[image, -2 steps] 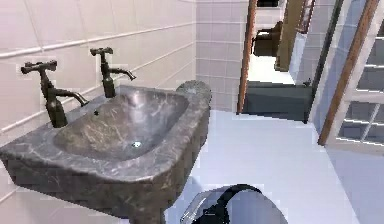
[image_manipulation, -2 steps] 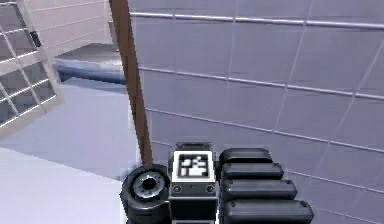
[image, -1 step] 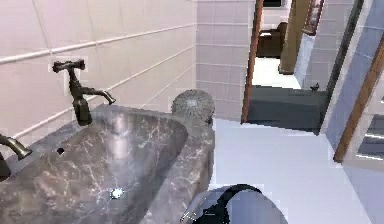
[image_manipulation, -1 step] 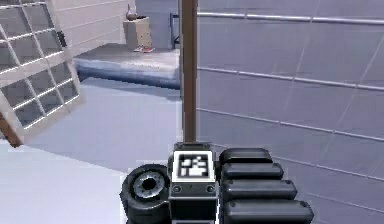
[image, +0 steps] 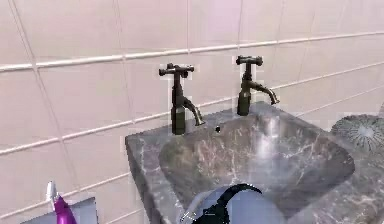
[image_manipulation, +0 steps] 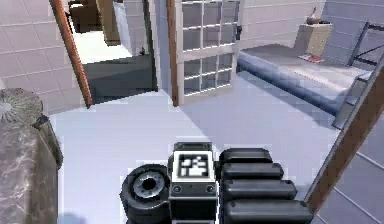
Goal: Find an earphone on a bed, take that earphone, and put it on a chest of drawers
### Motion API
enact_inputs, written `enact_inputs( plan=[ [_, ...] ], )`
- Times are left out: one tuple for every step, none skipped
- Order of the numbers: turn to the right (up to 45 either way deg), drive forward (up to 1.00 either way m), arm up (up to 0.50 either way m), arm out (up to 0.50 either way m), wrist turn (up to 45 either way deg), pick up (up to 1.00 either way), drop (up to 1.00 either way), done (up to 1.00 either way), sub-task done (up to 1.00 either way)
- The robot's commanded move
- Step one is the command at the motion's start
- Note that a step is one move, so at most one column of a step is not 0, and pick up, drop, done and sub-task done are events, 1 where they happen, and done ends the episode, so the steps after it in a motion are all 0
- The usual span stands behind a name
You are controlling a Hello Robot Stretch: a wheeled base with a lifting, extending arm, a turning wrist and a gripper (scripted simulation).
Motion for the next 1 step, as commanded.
enact_inputs(
  plan=[
    [-39.0,0.00,0.00,0.00,0.0,0.00,0.00,0.00,0.00]
  ],
)
